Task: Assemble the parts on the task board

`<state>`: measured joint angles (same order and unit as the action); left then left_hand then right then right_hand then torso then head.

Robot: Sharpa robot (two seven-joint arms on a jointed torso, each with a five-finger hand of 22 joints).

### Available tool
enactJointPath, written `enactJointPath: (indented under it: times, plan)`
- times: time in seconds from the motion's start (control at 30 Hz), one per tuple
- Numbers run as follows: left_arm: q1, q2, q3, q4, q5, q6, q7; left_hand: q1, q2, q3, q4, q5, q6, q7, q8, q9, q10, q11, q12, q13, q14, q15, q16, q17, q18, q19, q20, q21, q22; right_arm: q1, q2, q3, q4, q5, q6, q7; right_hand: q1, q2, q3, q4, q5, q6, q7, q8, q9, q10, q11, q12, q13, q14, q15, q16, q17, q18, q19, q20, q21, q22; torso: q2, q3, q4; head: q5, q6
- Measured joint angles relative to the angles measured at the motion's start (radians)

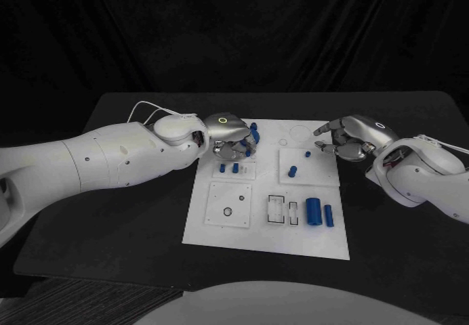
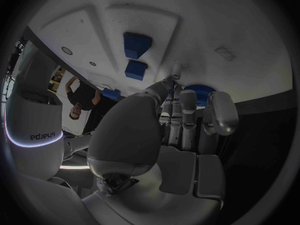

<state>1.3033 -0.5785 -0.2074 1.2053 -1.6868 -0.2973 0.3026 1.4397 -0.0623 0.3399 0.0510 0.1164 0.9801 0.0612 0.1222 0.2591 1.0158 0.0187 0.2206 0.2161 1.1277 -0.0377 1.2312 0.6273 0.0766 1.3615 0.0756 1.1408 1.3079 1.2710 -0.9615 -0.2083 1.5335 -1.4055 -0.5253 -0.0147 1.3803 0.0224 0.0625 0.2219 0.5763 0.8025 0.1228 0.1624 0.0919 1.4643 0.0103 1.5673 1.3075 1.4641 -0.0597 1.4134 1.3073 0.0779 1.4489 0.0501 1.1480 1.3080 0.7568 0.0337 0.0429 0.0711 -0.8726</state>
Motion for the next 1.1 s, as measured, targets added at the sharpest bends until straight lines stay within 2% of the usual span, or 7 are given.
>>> enactJointPath:
  times: [0.1,0.4,0.77,0.83,1.0,1.1]
  plan:
    - [0.000,0.000,0.000,0.000,0.000,0.000,0.001,0.002,0.002,-0.002,-0.002,0.000,0.027,0.001,0.015,0.007,0.023,-0.003,0.014,0.011,0.004,0.004,0.004,0.003,0.000,0.002,-0.002,0.007,0.000,-0.001,0.000,0.000,0.000,0.000,0.000,0.000,0.000,0.000,0.000,0.000,0.000,0.000,0.000,0.000,0.000,0.000,0.000,0.000,0.000,0.000,0.000,0.000,0.000,0.000,0.000,0.000,0.000,0.000,0.000,-0.0001,-0.0004,0.001,0.000]
    - [0.000,0.000,0.000,0.000,0.000,-0.001,0.006,0.008,0.008,-0.011,-0.011,0.000,0.057,-0.001,0.032,0.015,0.047,-0.010,0.036,0.027,0.007,0.000,0.004,0.003,0.000,0.004,-0.004,0.007,0.000,-0.006,0.001,0.000,-0.002,0.000,0.000,0.000,0.000,0.000,0.000,0.000,0.000,0.000,0.000,0.000,0.000,0.000,0.000,0.000,0.000,0.000,0.000,0.000,0.001,0.000,0.000,0.000,0.000,0.000,0.000,-0.0003,-0.0016,0.003,0.000]
    - [0.000,0.000,-0.001,0.001,0.000,-0.020,0.028,0.020,0.017,-0.025,-0.036,0.051,0.099,0.003,0.064,0.023,0.087,-0.013,0.074,0.062,0.027,0.001,0.011,0.017,0.000,0.021,-0.005,0.036,0.000,-0.008,0.002,0.000,-0.003,0.000,0.000,0.000,0.000,0.000,0.000,0.000,0.000,0.000,0.000,0.000,0.000,0.000,0.000,0.000,0.000,0.000,0.000,0.000,0.001,0.000,0.000,0.000,0.000,0.000,0.000,0.0004,-0.0006,-0.001,0.000]
    - [-0.001,-0.007,-0.002,0.005,-0.001,-0.028,0.033,0.023,0.017,-0.027,-0.039,0.062,0.104,0.008,0.067,0.023,0.090,-0.010,0.080,0.062,0.036,0.000,0.011,0.024,0.000,0.027,-0.005,0.048,0.000,-0.008,0.001,0.000,-0.003,0.000,0.000,0.000,0.000,0.000,0.000,0.000,0.000,0.000,0.000,0.000,0.000,0.000,0.000,0.000,0.000,0.000,0.000,0.000,0.001,0.000,0.000,0.000,0.000,0.000,0.000,0.0004,-0.0007,-0.001,0.000]
    - [-0.001,-0.037,-0.005,0.028,-0.003,-0.048,0.037,0.028,0.014,-0.025,-0.042,0.063,0.106,0.007,0.069,0.037,0.096,-0.011,0.080,0.062,0.043,0.000,0.015,0.028,0.000,0.035,-0.005,0.056,0.000,-0.008,-0.003,0.000,-0.002,0.000,0.000,0.001,0.000,0.000,0.003,-0.003,0.000,0.000,0.000,0.000,0.000,0.000,0.000,0.000,0.000,0.000,0.000,0.000,0.001,0.000,0.000,0.000,0.000,0.000,0.000,0.0004,-0.0012,-0.002,0.000]
    - [0.011,-0.057,-0.007,0.050,-0.004,-0.056,0.037,0.029,0.013,-0.025,-0.042,0.063,0.107,0.007,0.069,0.037,0.096,-0.011,0.080,0.062,0.043,0.000,0.015,0.024,0.000,0.035,-0.006,0.056,0.000,-0.008,-0.005,0.000,-0.001,0.000,0.000,0.001,0.000,0.000,0.003,-0.003,0.000,0.000,0.000,0.000,0.000,0.000,0.000,0.000,0.000,0.000,0.000,0.000,0.001,0.000,0.000,0.000,0.000,0.000,-0.001,0.0003,-0.0015,-0.001,0.000]
